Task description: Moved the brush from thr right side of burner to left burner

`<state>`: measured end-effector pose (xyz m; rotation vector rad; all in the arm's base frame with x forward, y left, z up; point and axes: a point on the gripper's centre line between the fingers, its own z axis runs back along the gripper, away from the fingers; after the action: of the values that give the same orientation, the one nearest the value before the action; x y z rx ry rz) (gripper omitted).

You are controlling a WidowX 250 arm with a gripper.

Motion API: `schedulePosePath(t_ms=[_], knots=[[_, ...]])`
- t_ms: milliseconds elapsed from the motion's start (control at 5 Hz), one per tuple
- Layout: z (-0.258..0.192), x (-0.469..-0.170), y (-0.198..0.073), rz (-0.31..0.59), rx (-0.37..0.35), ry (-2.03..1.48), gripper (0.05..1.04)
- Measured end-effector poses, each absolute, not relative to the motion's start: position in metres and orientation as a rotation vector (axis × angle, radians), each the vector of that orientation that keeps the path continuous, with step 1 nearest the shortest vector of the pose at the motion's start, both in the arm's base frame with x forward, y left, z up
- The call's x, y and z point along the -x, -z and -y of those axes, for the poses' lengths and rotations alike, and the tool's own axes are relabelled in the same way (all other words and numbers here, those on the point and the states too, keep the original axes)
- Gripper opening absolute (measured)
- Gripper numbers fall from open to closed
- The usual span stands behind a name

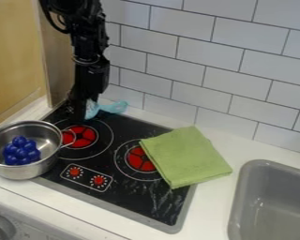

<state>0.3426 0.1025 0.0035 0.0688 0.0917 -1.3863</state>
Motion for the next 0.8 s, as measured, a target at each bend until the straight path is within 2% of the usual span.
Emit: schedulePosePath(t_ms=[200,600,800], knots=[[-0.099,-0.338,-0.004,-0.085,-0.055,1.373,1.01],[-0.093,-0.335,-0.024,-0.033,-0.063,1.366,0.999],[-0.09,-0.338,-0.051,0.049,-0.081,1.347,0.999]])
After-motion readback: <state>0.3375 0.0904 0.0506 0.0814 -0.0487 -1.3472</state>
